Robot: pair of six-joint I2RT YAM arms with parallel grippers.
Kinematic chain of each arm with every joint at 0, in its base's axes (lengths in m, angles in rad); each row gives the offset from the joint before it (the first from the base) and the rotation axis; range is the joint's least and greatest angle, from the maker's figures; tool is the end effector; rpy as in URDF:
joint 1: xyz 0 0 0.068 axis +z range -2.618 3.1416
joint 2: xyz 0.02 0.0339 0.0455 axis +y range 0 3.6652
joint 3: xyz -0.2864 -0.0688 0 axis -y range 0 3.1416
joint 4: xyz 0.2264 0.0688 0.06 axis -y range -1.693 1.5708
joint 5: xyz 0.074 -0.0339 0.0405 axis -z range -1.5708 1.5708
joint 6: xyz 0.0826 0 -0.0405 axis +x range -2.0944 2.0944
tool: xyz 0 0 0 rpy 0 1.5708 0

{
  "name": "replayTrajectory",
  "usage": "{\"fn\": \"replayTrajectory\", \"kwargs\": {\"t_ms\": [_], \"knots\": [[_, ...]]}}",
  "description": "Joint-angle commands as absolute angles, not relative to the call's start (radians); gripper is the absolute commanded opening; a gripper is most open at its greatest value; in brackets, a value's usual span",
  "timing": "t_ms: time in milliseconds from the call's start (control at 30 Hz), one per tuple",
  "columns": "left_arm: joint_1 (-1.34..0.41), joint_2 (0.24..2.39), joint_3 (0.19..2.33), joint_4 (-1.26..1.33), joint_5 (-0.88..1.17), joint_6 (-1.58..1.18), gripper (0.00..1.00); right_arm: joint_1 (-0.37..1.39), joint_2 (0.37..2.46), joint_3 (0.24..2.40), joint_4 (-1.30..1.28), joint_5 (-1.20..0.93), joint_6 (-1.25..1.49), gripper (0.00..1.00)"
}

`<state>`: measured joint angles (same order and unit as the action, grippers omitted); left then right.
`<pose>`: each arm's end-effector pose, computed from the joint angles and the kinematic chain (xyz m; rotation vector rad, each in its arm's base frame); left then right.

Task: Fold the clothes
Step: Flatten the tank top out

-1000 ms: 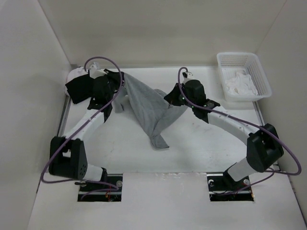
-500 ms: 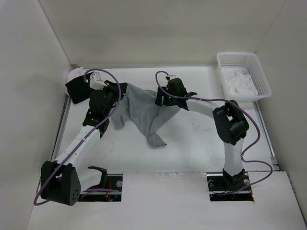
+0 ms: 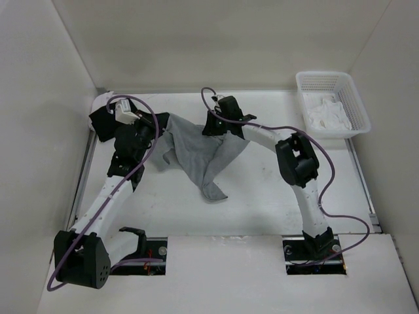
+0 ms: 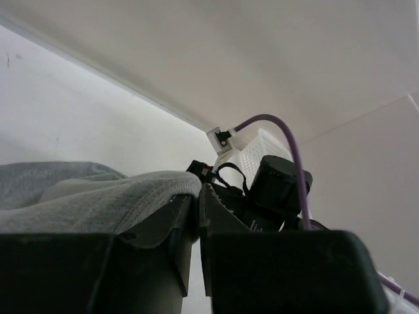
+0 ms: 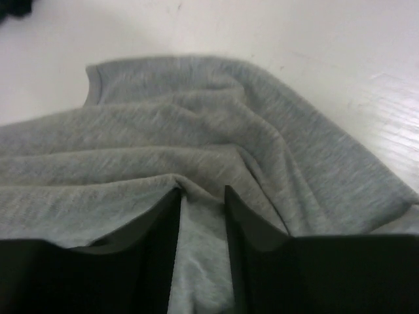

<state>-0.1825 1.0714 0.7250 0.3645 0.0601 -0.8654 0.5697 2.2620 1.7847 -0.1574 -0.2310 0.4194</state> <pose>0.2672 -0.0544 0.3473 -0.4954 1.5421 -0.8669 0.4576 0.3156 0.1919 -0.3073 2.2845 0.7871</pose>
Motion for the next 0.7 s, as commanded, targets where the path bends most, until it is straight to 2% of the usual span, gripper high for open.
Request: {"fn": "replayTrajectory", "kwargs": {"t_ms": [0,67,200,433,667], "knots": [[-0.163,1.042,0.739,0.414,0.078,-0.873,0.04,0.578,2.246,1.786,-0.128,-0.337,0.458,0.25],[-0.157,1.052,0.755,0.414,0.078,-0.868,0.04,0.578,2.198,1.74,-0.045,-0.411,0.501,0.12],[-0.143,1.066,0.779,0.414,0.074,-0.876,0.04,0.578,2.033,1.585,0.112,-0.407,0.563,0.04],[-0.157,0.977,0.842,0.391,0.068,-0.871,0.04,0.608,1.643,1.298,0.186,-0.246,0.546,0.01],[-0.163,0.786,0.951,0.273,0.025,-0.813,0.04,0.758,1.307,1.212,0.037,-0.039,0.431,0.03]]}}
